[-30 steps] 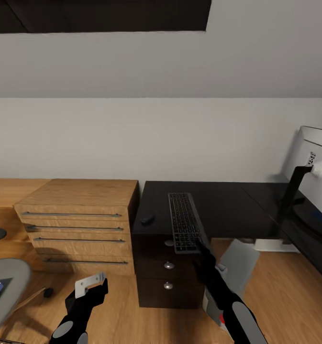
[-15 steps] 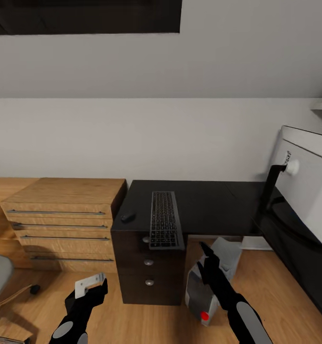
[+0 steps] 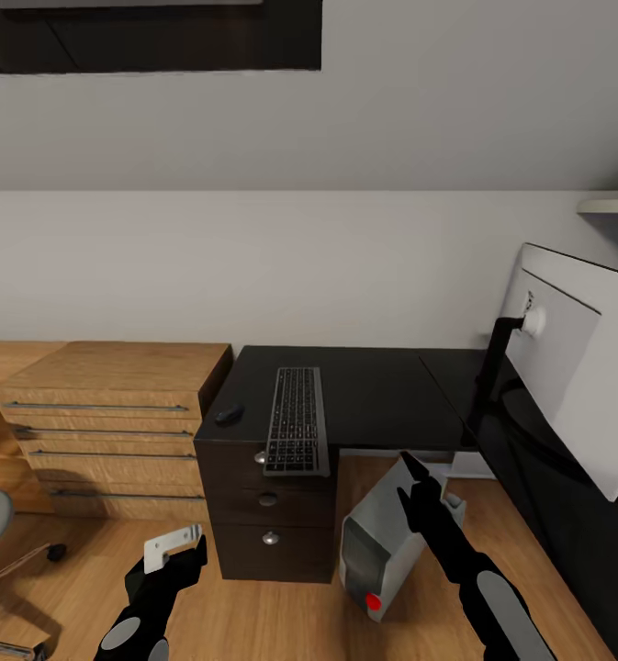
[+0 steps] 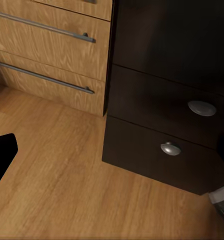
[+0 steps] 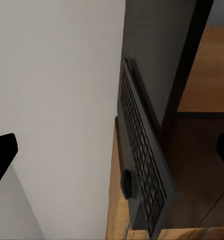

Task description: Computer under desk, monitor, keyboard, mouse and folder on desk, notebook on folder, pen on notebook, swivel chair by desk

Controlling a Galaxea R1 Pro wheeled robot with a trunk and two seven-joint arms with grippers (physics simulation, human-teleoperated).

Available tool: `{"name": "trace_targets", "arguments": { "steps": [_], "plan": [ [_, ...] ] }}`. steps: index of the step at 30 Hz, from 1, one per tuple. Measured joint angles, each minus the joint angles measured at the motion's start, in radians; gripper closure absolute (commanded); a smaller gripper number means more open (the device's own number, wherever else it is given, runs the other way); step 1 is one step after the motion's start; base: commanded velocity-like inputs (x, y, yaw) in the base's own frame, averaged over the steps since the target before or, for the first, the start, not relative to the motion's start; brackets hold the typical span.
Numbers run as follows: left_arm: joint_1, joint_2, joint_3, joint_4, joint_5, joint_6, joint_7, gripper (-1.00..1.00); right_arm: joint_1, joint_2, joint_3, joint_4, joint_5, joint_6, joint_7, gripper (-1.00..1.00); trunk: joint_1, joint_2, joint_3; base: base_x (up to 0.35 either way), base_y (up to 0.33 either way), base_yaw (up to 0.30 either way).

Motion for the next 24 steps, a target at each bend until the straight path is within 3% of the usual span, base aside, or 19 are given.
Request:
{"name": "trace_targets", "arguments": {
  "steps": [7, 14, 16, 24],
  "plan": [
    [0.000, -0.002, 0.000, -0.003, -0.001, -0.001, 0.002, -1.00, 0.000, -0.001, 0.000, -0.012, -0.001, -0.001, 0.000, -1.00, -0.027, 0.049, 0.022, -0.027, -0.003, 0.000],
    [0.000, -0.002, 0.000, -0.003, -0.001, 0.000, 0.002, -1.00, 0.000, 0.002, 0.000, -0.023, -0.001, -0.017, 0.000, -1.00, -0.053, 0.098, 0.044, -0.291, -0.001, 0.000],
    [0.000, -0.002, 0.000, -0.003, -0.001, -0.001, 0.002, -1.00, 0.016, -0.001, 0.000, -0.076, 0.001, -0.023, -0.006, -1.00, -0.061, 0.112, 0.050, -0.340, -0.140, 0.000],
    [0.000, -0.002, 0.000, -0.003, -0.003, -0.001, 0.002, -1.00, 0.020, -0.003, 0.000, -0.099, 0.015, -0.024, -0.027, -1.00, -0.091, 0.168, 0.075, -0.336, -0.177, 0.000]
  ]
}}
